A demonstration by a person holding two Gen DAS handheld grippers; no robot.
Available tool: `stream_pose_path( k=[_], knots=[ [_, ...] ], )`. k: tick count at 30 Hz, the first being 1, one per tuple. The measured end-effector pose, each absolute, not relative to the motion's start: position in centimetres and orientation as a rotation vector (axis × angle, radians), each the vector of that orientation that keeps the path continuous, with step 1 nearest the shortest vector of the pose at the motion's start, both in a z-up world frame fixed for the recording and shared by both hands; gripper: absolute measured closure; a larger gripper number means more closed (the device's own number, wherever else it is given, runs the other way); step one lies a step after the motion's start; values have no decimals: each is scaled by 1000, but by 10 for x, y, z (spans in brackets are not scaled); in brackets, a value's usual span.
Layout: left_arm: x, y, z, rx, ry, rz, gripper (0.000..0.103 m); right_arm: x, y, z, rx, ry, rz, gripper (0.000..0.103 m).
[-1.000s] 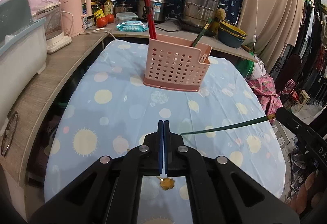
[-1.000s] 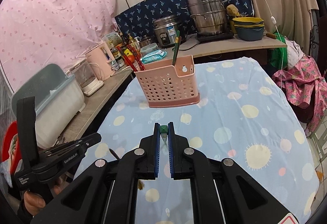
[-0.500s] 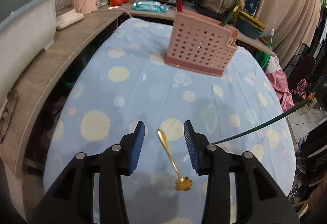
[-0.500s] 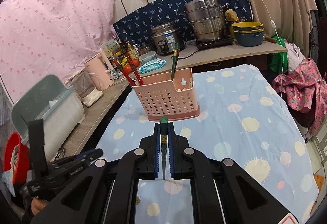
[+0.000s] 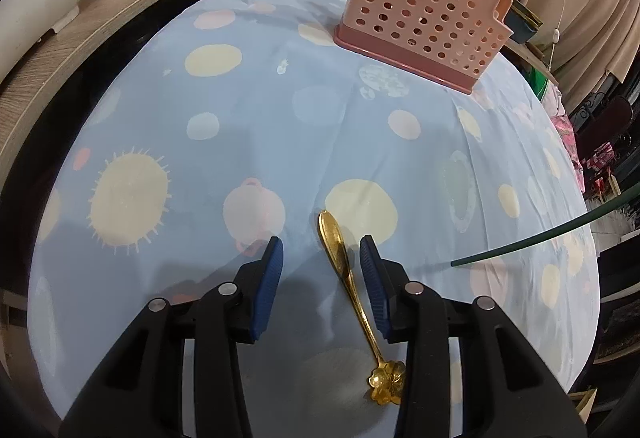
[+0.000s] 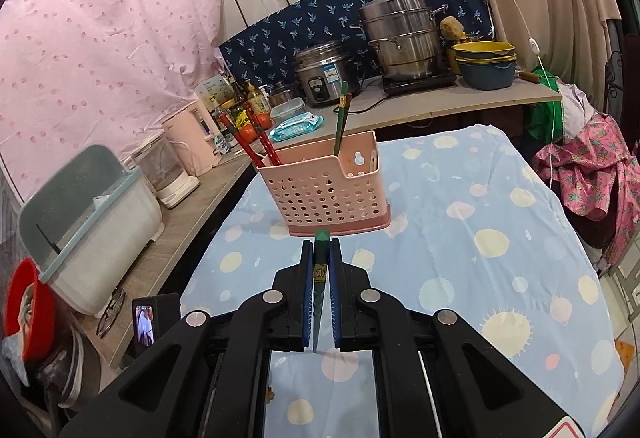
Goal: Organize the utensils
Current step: 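Grasp the gold spoon with the left tool while the right tool lifts the green chopstick, then carry the gold spoon and green chopstick up over the pink basket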
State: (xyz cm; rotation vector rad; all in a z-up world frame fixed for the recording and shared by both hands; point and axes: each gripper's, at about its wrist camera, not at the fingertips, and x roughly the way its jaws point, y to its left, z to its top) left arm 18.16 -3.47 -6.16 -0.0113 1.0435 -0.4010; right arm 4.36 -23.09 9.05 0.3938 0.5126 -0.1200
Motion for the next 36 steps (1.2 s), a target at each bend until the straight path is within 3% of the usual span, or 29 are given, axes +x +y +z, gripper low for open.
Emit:
stream_pose_path(
  k=[2, 7, 12, 24, 36],
  knots=[
    [184, -38, -62, -8, 1040, -409, 68, 47, -232, 90, 394, 512, -125, 95],
    [188, -43, -63, -2, 1044, -436, 91, 56, -235, 90, 390, 515, -130, 95],
    [186, -48, -62, 5, 1048, -467, 102, 65, -237, 91, 391, 518, -126, 95],
    [162, -44, -17, -23, 993, -492, 102, 65, -224, 102, 379, 506, -83, 96],
    [152, -37, 72, -74, 825, -518, 102, 49, -220, 124, 345, 459, -82, 96]
  ],
)
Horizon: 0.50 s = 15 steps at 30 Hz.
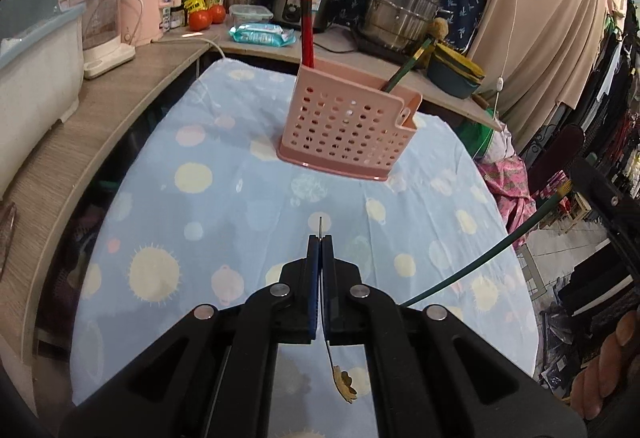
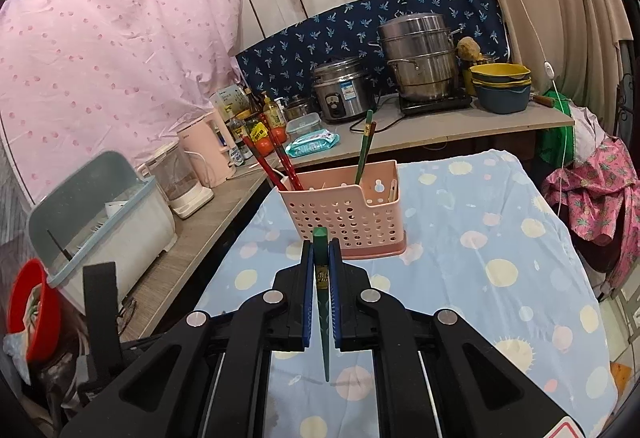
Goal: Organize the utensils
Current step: 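Carry the gold spoon and green chopstick up over the pink basket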
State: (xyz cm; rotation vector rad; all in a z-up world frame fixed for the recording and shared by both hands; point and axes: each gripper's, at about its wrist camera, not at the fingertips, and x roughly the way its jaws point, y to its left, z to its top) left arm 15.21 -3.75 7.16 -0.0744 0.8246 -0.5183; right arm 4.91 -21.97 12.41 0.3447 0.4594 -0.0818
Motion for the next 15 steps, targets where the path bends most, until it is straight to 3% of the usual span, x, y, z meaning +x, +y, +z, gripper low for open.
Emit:
stream_pose_path(
  k=[15],
  knots=[
    [239, -80, 185, -81, 471, -514, 102, 120, -250, 192, 292, 268, -73, 96]
  ],
)
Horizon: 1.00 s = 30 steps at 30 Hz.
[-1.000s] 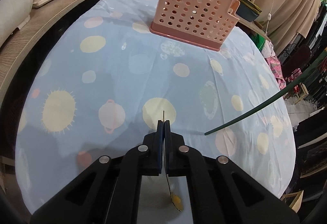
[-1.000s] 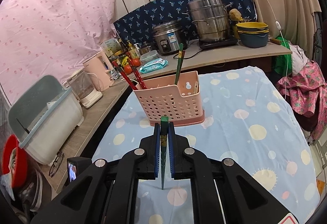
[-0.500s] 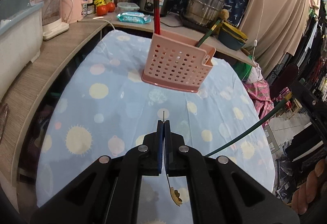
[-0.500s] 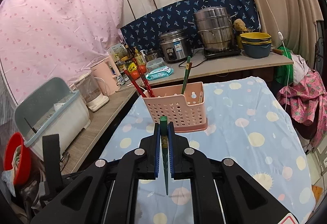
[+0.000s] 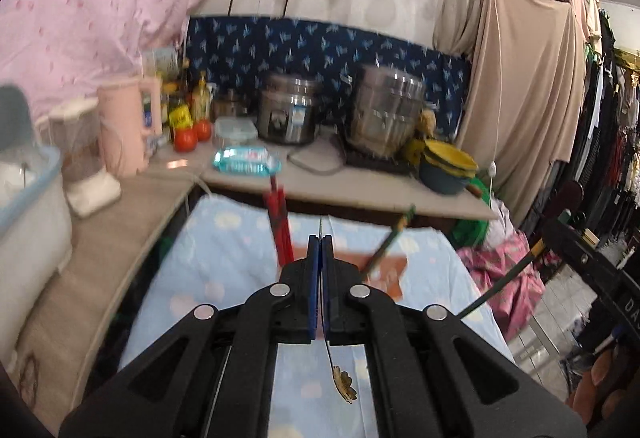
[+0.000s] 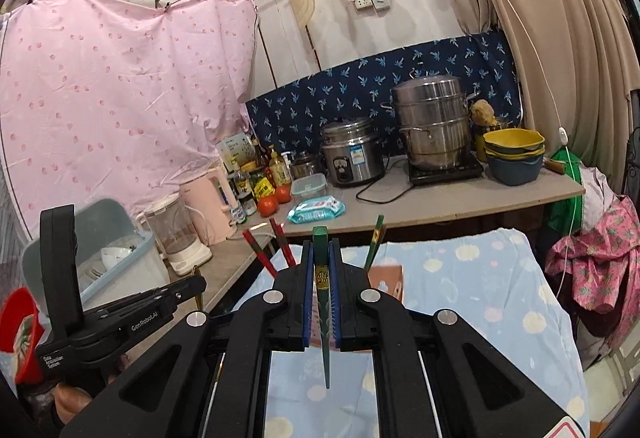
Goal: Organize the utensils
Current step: 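Carry the gold spoon and green chopstick up over the pink basket, then open both tools to drop the spoon and chopstick into the basket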
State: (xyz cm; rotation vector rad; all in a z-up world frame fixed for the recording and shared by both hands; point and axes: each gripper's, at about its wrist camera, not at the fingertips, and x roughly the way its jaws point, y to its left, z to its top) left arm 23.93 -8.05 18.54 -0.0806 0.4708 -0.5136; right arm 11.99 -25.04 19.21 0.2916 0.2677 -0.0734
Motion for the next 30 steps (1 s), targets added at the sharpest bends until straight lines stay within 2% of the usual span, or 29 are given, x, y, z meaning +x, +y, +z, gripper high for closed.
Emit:
stream_pose_path(
  k=[5, 12, 20, 26, 27, 29, 30],
  knots=[
    [285, -107, 201, -86, 373, -496, 102, 163, -265, 212, 312, 203, -73, 96],
    [335, -133, 172, -47, 382, -459, 102, 212, -280, 225, 303, 158, -97, 96],
    [362, -147, 112, -20, 457, -443, 102, 240, -294, 181, 333, 261, -120, 96],
    [355, -145, 107, -25, 450, -434, 101, 251, -300, 151, 351, 346, -128, 95],
    [353, -144, 109, -23, 448, -434, 96, 252, -300, 146, 351, 362, -126, 95],
    [344, -141, 115, -17, 436, -419, 71, 250, -300, 141, 355, 368, -136, 91],
    [338, -139, 118, -16, 423, -399, 47, 249, -299, 140, 352, 370, -140, 87]
  ],
)
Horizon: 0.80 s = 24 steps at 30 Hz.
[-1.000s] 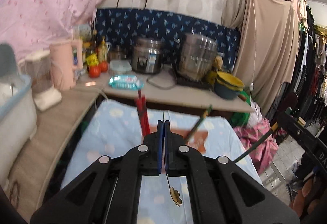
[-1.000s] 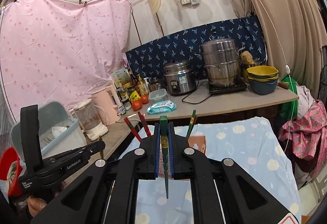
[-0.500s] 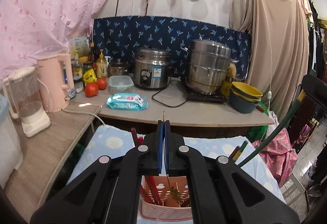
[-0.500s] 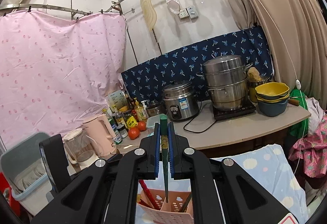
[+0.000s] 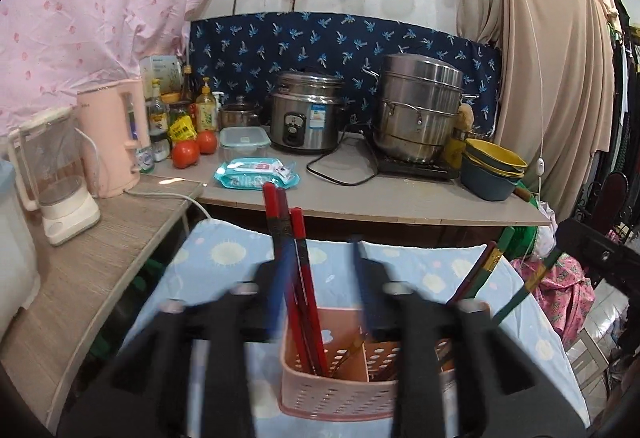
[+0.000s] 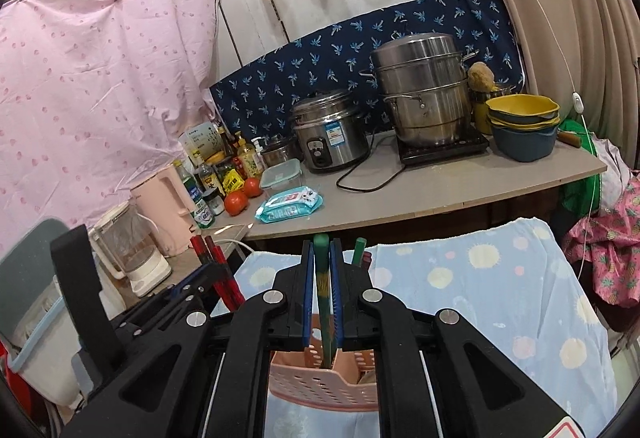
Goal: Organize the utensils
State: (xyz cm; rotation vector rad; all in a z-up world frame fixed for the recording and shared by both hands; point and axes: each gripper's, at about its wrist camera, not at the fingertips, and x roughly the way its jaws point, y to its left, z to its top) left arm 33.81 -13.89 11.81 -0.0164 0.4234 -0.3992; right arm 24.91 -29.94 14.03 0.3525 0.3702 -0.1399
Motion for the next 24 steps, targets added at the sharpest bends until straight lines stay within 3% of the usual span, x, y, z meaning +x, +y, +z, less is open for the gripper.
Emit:
stream_pose_path(
  k=[1, 2, 4, 24],
  knots=[
    [331, -136, 121, -19, 404, -384, 37, 248, -299, 140, 351, 369, -142, 76],
    [324, -133, 124, -20, 388, -377, 36, 244, -299, 140, 350, 362, -149, 61],
    [313, -129, 129, -3, 394, -366, 32, 238, -299, 140, 348, 356, -158, 55],
    [234, -99, 120, 80, 590, -279, 20, 170, -256, 103, 309, 518, -160, 43]
  ],
)
